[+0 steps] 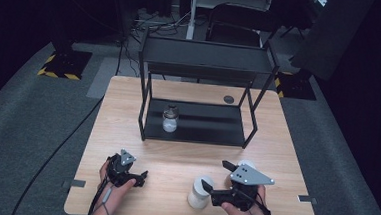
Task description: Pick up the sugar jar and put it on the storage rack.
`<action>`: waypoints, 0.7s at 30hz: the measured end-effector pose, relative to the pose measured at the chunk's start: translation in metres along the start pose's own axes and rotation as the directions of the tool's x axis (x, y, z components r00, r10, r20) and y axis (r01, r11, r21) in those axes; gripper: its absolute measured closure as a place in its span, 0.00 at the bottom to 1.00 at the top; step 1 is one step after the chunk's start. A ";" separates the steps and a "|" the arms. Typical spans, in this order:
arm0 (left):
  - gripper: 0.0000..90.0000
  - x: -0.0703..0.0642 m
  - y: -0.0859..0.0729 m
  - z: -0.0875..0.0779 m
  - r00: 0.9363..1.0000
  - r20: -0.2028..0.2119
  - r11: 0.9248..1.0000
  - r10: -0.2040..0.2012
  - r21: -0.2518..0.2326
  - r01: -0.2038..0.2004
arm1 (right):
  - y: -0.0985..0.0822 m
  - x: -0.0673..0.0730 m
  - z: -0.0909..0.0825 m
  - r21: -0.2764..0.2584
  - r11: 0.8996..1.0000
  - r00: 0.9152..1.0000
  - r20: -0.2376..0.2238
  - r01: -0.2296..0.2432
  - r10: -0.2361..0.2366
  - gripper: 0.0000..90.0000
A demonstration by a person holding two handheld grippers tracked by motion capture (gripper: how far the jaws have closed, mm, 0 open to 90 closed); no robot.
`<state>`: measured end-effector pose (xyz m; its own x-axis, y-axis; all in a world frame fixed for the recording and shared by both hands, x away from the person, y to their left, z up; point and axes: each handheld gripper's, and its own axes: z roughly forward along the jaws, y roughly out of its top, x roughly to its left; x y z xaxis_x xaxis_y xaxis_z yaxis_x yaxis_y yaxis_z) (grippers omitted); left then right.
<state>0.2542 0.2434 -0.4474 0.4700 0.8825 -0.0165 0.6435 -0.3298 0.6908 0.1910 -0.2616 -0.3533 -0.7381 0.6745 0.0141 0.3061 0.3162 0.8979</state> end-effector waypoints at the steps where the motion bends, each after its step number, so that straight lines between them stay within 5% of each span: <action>1: 0.00 0.000 0.000 0.000 1.000 0.000 1.000 0.000 0.000 0.000 | 0.000 0.001 0.001 0.001 1.000 1.000 -0.006 0.001 -0.001 0.11; 9: 0.00 0.000 0.000 0.000 1.000 0.001 1.000 0.003 0.001 -0.003 | -0.001 0.007 0.010 0.017 1.000 0.999 -0.040 0.005 -0.004 0.11; 21: 0.00 0.000 0.000 0.000 1.000 0.000 1.000 0.001 0.000 -0.001 | -0.010 0.014 0.022 0.055 0.998 1.000 -0.026 0.008 -0.007 0.11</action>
<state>0.2543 0.2436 -0.4474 0.4710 0.8820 -0.0161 0.6428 -0.3307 0.6910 0.1909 -0.2409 -0.3712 -0.7558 0.6545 0.0196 0.3327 0.3581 0.8724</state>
